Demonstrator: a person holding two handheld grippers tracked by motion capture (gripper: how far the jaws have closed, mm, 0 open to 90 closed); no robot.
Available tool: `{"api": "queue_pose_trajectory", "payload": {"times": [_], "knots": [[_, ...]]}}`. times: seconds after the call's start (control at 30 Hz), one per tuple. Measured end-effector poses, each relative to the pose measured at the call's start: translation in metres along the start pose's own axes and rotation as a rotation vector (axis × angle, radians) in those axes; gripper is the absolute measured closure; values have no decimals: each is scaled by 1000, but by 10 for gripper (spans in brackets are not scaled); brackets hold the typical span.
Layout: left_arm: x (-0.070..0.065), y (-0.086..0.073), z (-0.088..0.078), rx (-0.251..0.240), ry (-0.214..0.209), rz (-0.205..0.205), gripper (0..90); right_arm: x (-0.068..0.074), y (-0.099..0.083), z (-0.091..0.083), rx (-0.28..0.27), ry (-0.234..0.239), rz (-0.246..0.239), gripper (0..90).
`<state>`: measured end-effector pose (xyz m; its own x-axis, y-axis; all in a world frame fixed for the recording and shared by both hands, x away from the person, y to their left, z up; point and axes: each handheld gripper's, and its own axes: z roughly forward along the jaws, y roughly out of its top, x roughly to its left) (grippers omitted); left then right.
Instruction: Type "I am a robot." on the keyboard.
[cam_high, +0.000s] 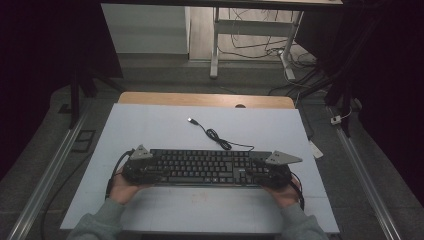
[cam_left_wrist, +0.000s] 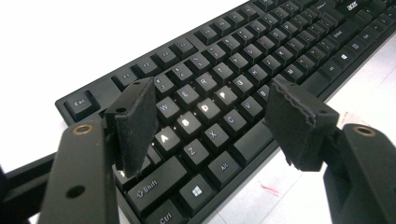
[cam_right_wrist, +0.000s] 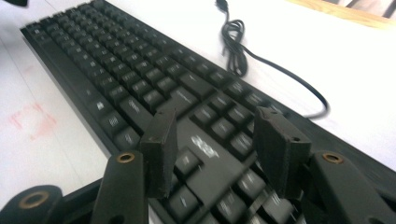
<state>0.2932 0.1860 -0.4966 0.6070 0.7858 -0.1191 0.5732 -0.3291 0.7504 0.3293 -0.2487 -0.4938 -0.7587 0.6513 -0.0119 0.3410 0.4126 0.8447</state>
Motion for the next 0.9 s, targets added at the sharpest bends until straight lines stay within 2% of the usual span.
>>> {"api": "queue_pose_trajectory", "payload": {"times": [0.17,0.33,0.5,0.7,0.9], "knots": [[-2,-7,-4,-12,11,-7,344,-4,-14,-20,-5,-28,14,490],[-5,-17,-11,-17,21,-12,344,-8,-29,-41,4,-77,15,482],[-5,-30,-19,-22,33,-24,344,-15,-41,-58,4,-94,34,477],[-4,-41,-26,-17,44,-32,343,-19,-49,-62,23,-102,22,468],[-4,-42,-24,-14,42,-26,342,-17,-50,-58,50,-89,-9,461]]}}
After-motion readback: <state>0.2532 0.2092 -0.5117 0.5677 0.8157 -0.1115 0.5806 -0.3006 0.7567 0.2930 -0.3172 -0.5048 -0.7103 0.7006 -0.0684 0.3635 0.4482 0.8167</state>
